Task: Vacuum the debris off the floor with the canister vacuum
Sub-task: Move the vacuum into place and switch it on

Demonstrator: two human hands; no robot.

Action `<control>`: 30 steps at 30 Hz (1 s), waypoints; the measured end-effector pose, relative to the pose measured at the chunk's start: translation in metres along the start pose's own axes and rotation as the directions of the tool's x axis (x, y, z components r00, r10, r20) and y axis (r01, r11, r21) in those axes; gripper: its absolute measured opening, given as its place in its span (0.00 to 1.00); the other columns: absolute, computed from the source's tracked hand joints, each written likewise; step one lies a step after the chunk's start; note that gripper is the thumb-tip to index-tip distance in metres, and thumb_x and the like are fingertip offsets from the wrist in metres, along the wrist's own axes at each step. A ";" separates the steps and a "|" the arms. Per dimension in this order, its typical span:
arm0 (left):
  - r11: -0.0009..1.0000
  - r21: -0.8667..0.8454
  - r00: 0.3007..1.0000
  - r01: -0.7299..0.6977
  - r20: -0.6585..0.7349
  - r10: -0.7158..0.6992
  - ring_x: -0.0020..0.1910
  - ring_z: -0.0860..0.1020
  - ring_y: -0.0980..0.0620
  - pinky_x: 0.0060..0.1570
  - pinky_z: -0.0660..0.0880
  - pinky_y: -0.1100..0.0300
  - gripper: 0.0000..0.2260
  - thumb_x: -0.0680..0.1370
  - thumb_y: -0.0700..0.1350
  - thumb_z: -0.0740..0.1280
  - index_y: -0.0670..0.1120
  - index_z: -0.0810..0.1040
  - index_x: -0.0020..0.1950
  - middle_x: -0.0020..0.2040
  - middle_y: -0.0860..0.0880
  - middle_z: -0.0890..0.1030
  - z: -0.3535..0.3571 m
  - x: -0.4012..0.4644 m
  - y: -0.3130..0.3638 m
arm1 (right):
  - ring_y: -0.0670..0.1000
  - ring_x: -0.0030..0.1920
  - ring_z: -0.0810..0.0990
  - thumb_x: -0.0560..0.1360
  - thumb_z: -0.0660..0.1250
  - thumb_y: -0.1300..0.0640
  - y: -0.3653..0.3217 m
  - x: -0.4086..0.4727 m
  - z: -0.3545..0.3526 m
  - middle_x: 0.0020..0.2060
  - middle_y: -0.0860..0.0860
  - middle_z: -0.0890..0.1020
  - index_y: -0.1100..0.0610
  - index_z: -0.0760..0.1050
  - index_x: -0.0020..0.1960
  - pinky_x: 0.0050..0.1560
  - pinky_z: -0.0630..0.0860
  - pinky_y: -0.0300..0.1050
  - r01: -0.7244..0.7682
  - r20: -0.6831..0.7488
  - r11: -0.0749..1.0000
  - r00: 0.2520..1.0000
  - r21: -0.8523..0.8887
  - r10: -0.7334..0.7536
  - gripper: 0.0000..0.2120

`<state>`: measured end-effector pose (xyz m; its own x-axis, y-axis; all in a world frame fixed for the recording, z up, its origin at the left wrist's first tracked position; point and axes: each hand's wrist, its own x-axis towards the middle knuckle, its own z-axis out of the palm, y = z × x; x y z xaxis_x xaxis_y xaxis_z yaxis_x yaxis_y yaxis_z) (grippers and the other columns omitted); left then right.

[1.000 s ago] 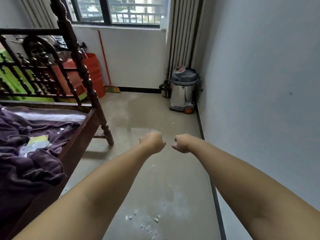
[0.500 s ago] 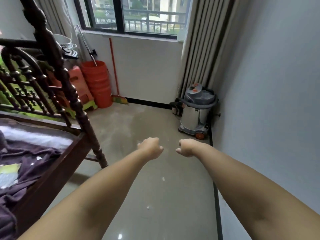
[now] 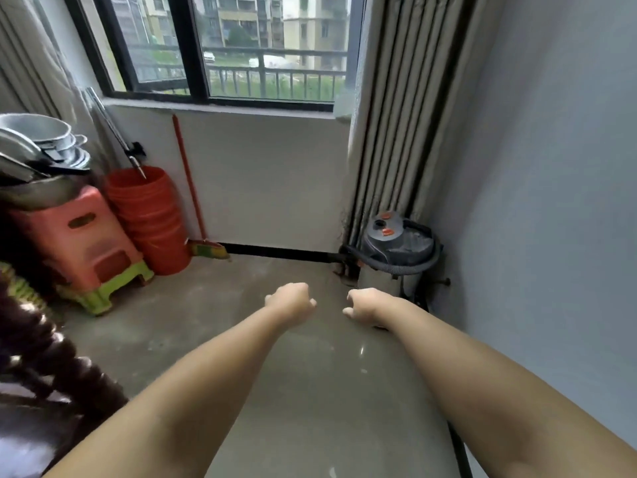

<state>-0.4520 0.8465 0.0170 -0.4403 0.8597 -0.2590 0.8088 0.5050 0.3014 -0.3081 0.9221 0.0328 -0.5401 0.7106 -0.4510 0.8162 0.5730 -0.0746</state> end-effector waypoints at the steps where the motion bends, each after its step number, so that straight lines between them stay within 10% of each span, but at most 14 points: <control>1: 1.000 0.003 1.000 -0.005 0.009 0.005 0.59 0.75 0.45 0.58 0.71 0.52 0.13 0.77 0.51 0.58 0.48 0.76 0.56 0.58 0.48 0.78 -0.008 0.026 0.001 | 0.57 0.69 0.69 0.81 0.56 0.48 0.004 0.016 -0.011 0.70 0.56 0.70 0.59 0.63 0.73 0.65 0.69 0.48 -0.010 -0.002 1.000 1.000 0.010 0.010 0.24; 22: 0.988 -0.027 0.975 -0.150 0.161 0.153 0.58 0.76 0.46 0.56 0.74 0.55 0.13 0.77 0.48 0.60 0.46 0.76 0.58 0.58 0.47 0.79 -0.047 0.465 0.100 | 0.58 0.65 0.73 0.80 0.56 0.49 0.204 0.391 -0.150 0.67 0.57 0.73 0.60 0.66 0.71 0.64 0.71 0.49 -0.266 0.169 0.950 0.956 0.164 0.239 0.23; 30: 0.939 0.018 0.893 -0.345 0.313 0.322 0.55 0.77 0.44 0.50 0.73 0.58 0.05 0.76 0.46 0.59 0.47 0.74 0.45 0.53 0.44 0.80 -0.037 0.628 0.148 | 0.60 0.65 0.73 0.81 0.56 0.52 0.256 0.501 -0.166 0.66 0.59 0.74 0.62 0.70 0.67 0.61 0.70 0.46 -0.453 0.213 0.813 0.891 0.367 0.400 0.19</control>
<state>-0.6233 1.4642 -0.0666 -0.0108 0.9067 -0.4217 0.9178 0.1764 0.3557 -0.4041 1.4926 -0.0647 -0.1107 0.7757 -0.6213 0.9831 -0.0061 -0.1828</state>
